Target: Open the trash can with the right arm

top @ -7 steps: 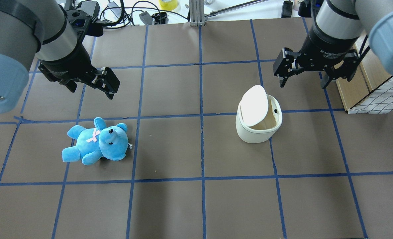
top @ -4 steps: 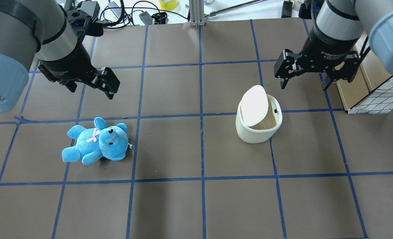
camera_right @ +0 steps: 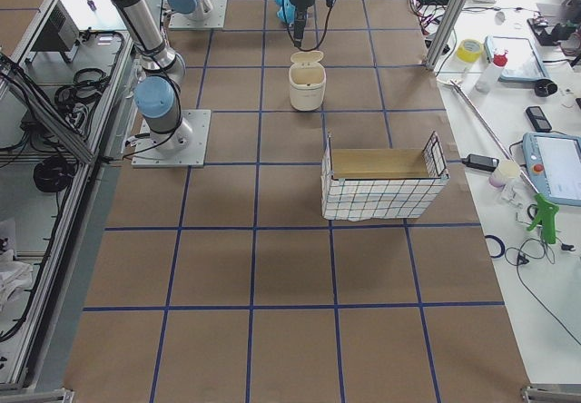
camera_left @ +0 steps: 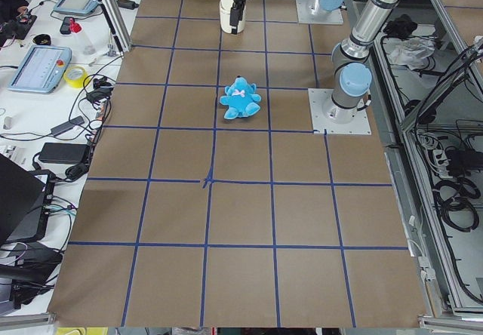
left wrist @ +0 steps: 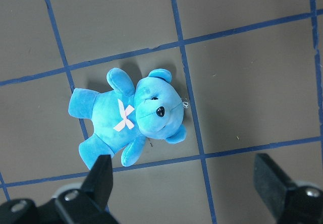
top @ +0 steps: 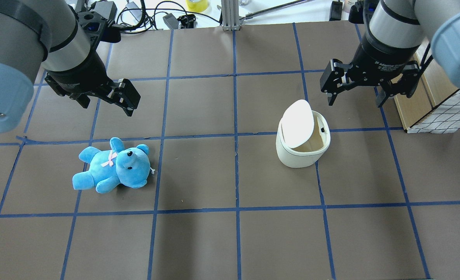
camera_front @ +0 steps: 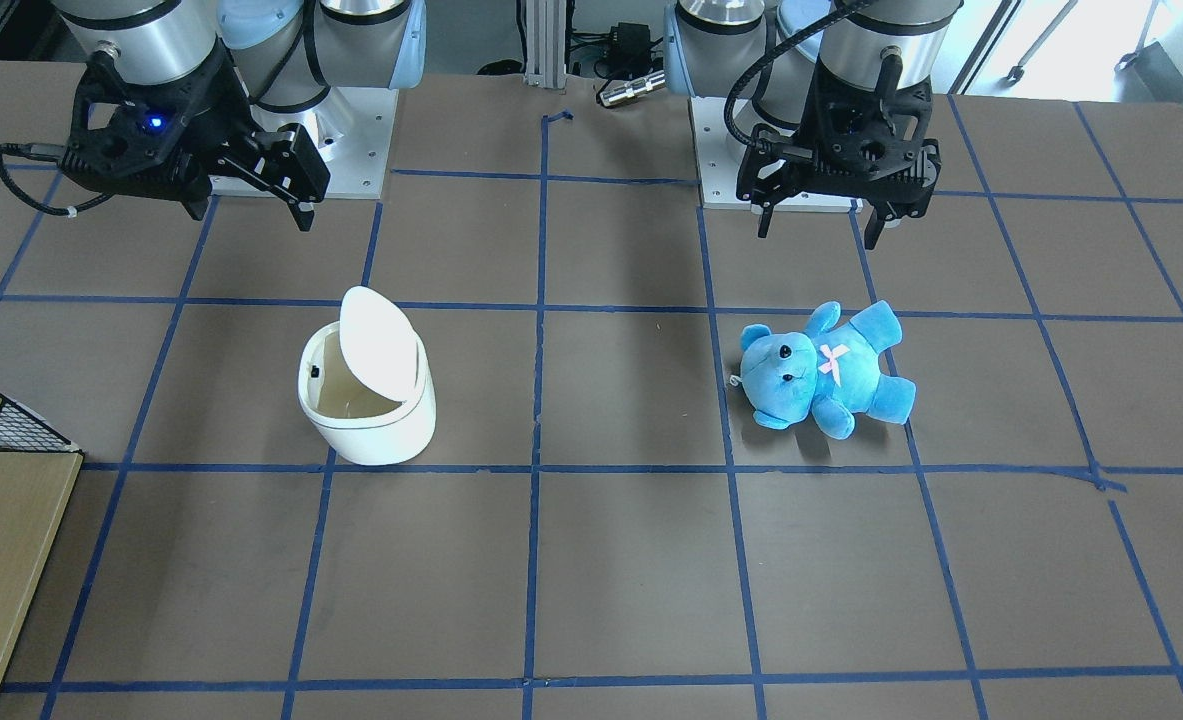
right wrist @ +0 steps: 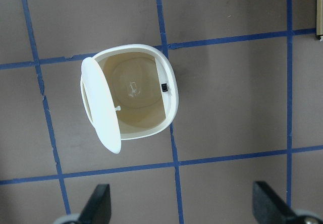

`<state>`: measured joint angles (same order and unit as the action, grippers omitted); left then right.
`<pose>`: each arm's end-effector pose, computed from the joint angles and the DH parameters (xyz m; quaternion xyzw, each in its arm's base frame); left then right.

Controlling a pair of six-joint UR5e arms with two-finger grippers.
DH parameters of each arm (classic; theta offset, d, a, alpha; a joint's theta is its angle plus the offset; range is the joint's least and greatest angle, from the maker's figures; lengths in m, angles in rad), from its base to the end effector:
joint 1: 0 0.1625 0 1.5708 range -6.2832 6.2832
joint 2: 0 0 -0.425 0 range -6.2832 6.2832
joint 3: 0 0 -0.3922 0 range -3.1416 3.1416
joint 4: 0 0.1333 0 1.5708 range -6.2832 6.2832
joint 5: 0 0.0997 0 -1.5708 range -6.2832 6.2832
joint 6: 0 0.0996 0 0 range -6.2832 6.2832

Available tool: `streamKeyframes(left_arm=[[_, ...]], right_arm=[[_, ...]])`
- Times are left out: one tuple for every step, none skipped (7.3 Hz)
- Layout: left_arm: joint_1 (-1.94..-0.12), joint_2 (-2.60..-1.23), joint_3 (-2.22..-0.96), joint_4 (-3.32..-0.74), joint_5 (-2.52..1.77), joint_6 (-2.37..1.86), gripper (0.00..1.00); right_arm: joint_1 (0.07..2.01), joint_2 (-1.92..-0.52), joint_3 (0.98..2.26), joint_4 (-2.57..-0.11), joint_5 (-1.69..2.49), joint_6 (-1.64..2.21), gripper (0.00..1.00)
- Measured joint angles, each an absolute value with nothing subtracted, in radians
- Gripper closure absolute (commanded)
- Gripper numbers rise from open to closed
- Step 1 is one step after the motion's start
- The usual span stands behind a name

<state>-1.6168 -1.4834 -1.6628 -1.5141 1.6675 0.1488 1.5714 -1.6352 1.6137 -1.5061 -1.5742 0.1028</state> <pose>-0.1447 -0.4537 0.4903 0.0958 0.9939 -0.0235 0.0496 0.1332 -0.4600 0.4912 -0.0510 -0.9985 -0.0215 0.0028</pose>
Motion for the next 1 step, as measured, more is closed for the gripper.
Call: streamKeyframes(left_arm=[[-1.617, -1.483, -1.663, -1.514, 1.667, 0.149, 0.0]], right_arm=[[1.572, -1.635, 1.614, -1.505, -1.575, 0.103, 0.0]])
